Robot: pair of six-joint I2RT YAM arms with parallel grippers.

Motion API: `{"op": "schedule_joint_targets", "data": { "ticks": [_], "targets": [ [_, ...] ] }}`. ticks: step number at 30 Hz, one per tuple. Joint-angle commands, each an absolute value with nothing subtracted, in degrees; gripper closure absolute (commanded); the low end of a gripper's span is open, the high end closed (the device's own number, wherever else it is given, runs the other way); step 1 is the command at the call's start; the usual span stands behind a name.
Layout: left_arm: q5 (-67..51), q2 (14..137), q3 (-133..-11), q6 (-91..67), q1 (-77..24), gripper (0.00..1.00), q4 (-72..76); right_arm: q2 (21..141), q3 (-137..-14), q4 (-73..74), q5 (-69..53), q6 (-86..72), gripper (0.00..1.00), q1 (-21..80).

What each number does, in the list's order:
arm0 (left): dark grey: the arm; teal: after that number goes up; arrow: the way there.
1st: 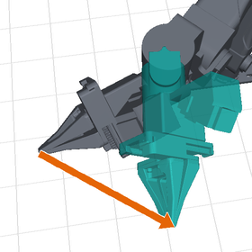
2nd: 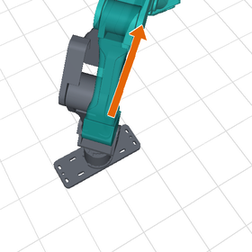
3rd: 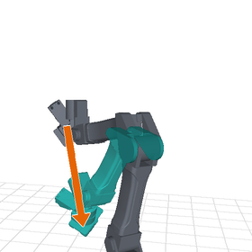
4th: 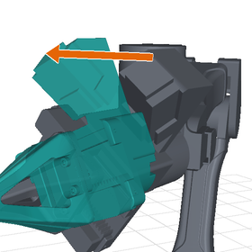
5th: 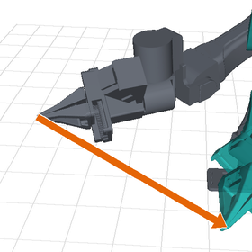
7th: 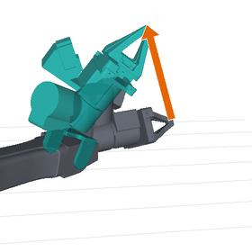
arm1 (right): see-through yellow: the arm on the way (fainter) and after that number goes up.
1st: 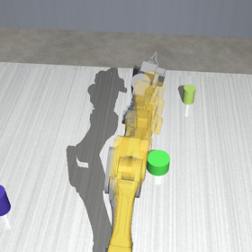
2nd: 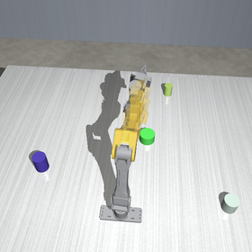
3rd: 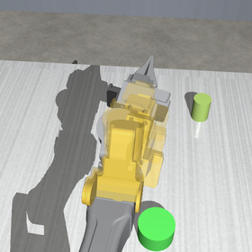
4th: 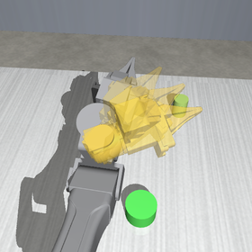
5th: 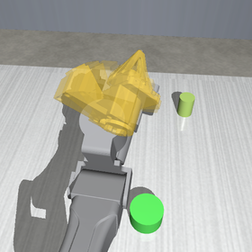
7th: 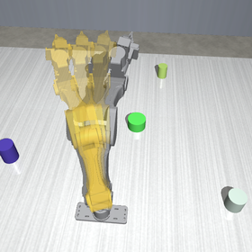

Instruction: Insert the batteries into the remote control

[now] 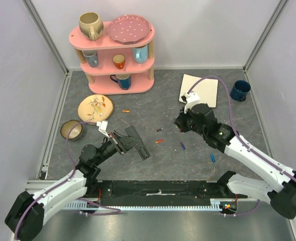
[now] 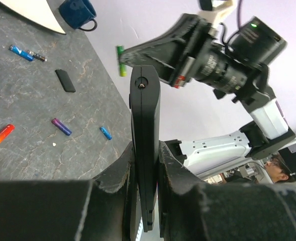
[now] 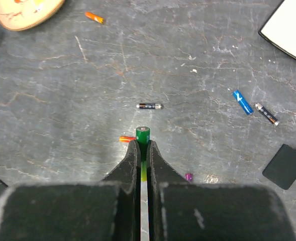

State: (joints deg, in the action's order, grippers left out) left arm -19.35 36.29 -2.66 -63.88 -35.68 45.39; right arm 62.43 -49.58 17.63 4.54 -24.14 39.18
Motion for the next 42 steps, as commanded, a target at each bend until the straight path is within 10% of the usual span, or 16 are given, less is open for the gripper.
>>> {"op": "schedule_joint_targets", "data": {
  "ticks": [1, 17, 42],
  "targets": [
    [-18.63, 45.31, 1.06, -67.23, -35.33, 0.98, 57.82, 59.59, -50.36, 18.63, 3.34, -25.66, 1.0, 42.0],
    [-21.88, 78.48, -5.0, -76.11, -35.33, 0.98, 95.36, 61.34, -56.34, 16.61, 13.0, -28.47, 1.0, 60.37],
    [-20.39, 76.99, -10.55, -74.88, -35.33, 0.98, 95.36, 66.44, -52.91, 11.16, 23.9, -33.57, 1.0, 69.96]
  ]
}}
